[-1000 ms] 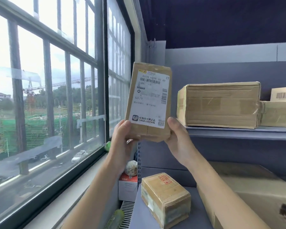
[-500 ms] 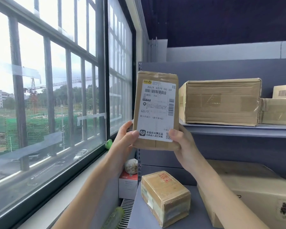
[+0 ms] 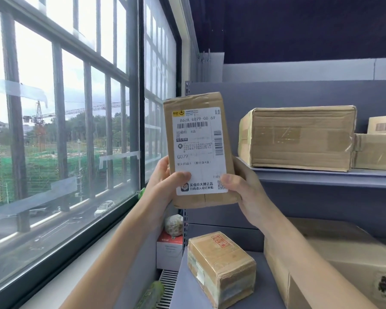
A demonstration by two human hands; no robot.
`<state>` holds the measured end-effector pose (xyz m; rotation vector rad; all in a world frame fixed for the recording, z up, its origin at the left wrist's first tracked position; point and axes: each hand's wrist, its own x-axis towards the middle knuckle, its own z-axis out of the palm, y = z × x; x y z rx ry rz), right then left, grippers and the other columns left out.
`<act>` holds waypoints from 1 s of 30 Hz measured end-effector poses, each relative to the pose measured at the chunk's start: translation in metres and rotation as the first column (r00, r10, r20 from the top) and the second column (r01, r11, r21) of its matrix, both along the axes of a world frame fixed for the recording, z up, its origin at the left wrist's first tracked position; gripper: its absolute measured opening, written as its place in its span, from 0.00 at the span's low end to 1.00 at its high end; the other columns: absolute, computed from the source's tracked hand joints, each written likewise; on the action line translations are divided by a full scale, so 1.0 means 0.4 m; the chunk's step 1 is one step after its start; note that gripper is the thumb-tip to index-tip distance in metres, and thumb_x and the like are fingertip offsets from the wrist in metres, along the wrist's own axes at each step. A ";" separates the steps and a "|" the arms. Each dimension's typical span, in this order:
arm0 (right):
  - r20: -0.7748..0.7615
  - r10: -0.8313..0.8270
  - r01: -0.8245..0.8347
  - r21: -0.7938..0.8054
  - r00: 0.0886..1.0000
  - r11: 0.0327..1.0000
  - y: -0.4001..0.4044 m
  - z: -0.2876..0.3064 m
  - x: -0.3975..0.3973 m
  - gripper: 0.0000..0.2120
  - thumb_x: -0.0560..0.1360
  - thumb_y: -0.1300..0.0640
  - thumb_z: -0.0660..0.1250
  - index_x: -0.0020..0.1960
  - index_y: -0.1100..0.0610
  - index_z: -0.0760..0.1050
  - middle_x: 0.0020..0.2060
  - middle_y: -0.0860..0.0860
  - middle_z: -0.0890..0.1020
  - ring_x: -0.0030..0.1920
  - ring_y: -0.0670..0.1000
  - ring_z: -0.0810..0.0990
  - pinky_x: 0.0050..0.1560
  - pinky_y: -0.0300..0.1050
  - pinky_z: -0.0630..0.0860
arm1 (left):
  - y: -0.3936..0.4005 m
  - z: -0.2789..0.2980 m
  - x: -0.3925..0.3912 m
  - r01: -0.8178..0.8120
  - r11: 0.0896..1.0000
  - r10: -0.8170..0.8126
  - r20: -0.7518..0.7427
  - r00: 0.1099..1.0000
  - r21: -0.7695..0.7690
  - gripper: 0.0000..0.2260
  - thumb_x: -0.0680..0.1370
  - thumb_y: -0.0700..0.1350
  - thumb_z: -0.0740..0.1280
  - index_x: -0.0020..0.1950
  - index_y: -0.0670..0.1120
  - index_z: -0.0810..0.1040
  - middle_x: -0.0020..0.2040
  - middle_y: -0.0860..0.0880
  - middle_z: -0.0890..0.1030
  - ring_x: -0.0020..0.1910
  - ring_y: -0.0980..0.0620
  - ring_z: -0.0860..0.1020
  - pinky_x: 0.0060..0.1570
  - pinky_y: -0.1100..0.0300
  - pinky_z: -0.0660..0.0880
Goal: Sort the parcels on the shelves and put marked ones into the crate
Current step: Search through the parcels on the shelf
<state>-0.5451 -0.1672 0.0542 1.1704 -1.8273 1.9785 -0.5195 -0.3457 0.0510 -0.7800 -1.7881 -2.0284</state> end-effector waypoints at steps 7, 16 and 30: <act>0.027 -0.012 0.015 -0.112 1.000 0.994 -0.015 0.033 0.004 0.29 0.57 0.45 0.67 0.58 0.50 0.74 0.54 0.52 0.82 0.53 0.50 0.81 0.48 0.41 0.79 | -0.005 0.058 0.007 -0.094 0.995 0.095 -0.025 0.995 0.021 0.31 0.65 0.47 0.70 0.68 0.46 0.66 0.59 0.46 0.80 0.55 0.50 0.80 0.49 0.55 0.77; 0.238 -0.077 0.098 -0.077 0.968 0.992 -0.011 0.085 -0.006 0.18 0.73 0.34 0.55 0.47 0.39 0.81 0.49 0.45 0.84 0.51 0.50 0.80 0.52 0.49 0.73 | 0.020 0.057 0.002 -0.275 0.943 0.214 -0.294 0.932 -0.187 0.35 0.66 0.43 0.77 0.70 0.52 0.65 0.60 0.58 0.77 0.58 0.64 0.75 0.53 0.68 0.75; -0.111 -0.602 0.612 0.163 0.791 0.774 -0.028 0.118 -0.141 0.09 0.78 0.58 0.58 0.55 0.57 0.74 0.49 0.53 0.81 0.50 0.54 0.77 0.52 0.48 0.74 | 0.049 0.160 -0.173 -0.542 0.813 0.505 -0.206 0.838 -0.214 0.14 0.75 0.40 0.66 0.61 0.47 0.75 0.52 0.49 0.80 0.50 0.50 0.79 0.50 0.56 0.77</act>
